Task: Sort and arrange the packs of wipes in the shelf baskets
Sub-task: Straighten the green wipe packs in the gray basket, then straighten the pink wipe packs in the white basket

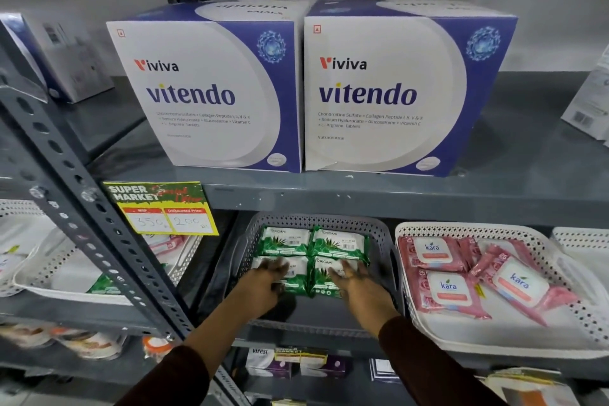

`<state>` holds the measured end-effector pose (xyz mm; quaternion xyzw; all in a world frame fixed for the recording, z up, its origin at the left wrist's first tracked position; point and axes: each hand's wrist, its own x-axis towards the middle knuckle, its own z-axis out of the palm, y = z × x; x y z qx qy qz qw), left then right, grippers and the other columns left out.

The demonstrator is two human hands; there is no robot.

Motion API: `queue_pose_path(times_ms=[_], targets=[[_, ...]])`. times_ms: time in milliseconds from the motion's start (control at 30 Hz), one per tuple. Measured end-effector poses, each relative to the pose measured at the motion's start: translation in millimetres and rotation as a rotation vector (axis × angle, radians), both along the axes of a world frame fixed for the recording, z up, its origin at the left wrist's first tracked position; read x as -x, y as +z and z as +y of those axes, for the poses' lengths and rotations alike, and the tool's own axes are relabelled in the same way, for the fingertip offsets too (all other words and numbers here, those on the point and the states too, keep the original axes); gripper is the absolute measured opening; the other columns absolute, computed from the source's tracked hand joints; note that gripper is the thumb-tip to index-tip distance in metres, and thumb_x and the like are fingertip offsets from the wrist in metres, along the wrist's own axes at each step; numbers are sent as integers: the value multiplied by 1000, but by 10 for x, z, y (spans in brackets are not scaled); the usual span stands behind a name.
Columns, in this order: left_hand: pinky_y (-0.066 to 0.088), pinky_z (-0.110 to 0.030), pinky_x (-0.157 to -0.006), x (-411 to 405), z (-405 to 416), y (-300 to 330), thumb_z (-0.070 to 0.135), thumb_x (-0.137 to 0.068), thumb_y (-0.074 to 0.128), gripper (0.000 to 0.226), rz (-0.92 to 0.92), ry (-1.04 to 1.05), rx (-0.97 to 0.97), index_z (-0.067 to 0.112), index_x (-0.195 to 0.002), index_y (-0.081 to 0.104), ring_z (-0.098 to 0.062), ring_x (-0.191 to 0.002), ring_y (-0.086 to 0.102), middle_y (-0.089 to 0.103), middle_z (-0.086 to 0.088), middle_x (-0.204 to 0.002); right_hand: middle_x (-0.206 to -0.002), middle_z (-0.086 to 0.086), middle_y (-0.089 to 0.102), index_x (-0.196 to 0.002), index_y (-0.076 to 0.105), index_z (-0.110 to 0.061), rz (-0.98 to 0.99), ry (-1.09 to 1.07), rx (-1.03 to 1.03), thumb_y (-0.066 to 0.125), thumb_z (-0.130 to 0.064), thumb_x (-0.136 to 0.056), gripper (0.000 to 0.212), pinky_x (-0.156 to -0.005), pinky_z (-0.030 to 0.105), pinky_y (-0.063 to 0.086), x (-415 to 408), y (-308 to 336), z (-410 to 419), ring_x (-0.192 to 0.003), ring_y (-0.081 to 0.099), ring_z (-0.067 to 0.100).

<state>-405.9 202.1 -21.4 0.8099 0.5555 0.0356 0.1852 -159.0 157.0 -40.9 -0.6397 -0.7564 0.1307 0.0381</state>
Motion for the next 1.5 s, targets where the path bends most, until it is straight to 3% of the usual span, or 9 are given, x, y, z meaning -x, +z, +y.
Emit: queue_pose_path(times_ms=[233,400,567,700,833,933,1067,1367,1500], targets=[[37,-34,-107,-85,-8,144,34,-91,53,50,122,19,36,27,-140,44,-24,-129,45,39,0,-149,-167,6,2,-156,19,-29,57,91,132,42,-12,-101,62,-123,49,3,-81,267,-84,-152,-5,32],[49,-31,-92,-902,-195,498,42,-94,51,41,-30,-15,-77,27,-132,54,-24,-109,61,61,-5,-129,-146,-3,52,-131,63,-24,509,-160,-309,54,-4,-95,42,-113,26,32,-660,664,-527,-133,47,12],[52,-30,-82,-1980,-461,691,30,-94,53,36,-202,-228,-155,27,-130,57,-28,-93,67,69,-9,-115,-110,1,73,-112,71,-19,434,-556,-344,57,-3,-92,29,-80,26,48,-1709,713,-857,-87,65,14],[52,-34,-89,-2713,-589,588,31,-93,54,43,-117,-286,-43,28,-135,49,-28,-104,63,65,-12,-122,-125,10,67,-129,56,-17,156,-693,-197,69,-32,-86,47,-90,35,50,-2447,637,-785,-111,62,30],[42,-36,-101,-3123,-659,458,30,-92,60,55,27,-304,-49,17,-141,40,-30,-127,46,46,-11,-144,-139,4,59,-143,41,-26,-81,-480,10,69,-38,-85,66,-103,42,46,-2805,599,-736,-124,56,27],[43,-35,-101,-3223,-691,363,26,-90,63,55,71,-282,-10,17,-140,42,-28,-125,49,49,-10,-141,-141,-5,58,-145,39,-41,-116,-391,47,63,-22,-90,63,-106,42,43,-2997,639,-819,-125,56,22],[43,-33,-102,-3260,-708,312,23,-86,69,58,58,-252,-21,18,-139,46,-24,-122,52,51,-7,-140,-144,-4,55,-142,36,-47,-18,-255,119,70,-45,-81,70,-100,43,49,-3068,581,-938,-124,55,21],[40,-32,-104,-3419,-690,194,19,-91,63,61,36,-145,-22,21,-145,35,-20,-128,47,39,-2,-149,-148,10,49,-144,47,-18,70,-113,33,67,0,-86,64,-111,30,39,-3215,342,-807,-132,48,25],[36,-33,-109,-3545,-675,116,20,-92,62,62,79,-107,-32,19,-146,32,-22,-131,41,38,-4,-150,-164,13,19,-154,28,-17,13,-111,-34,49,5,-93,68,-121,39,15,-3217,231,-829,-151,13,34]])
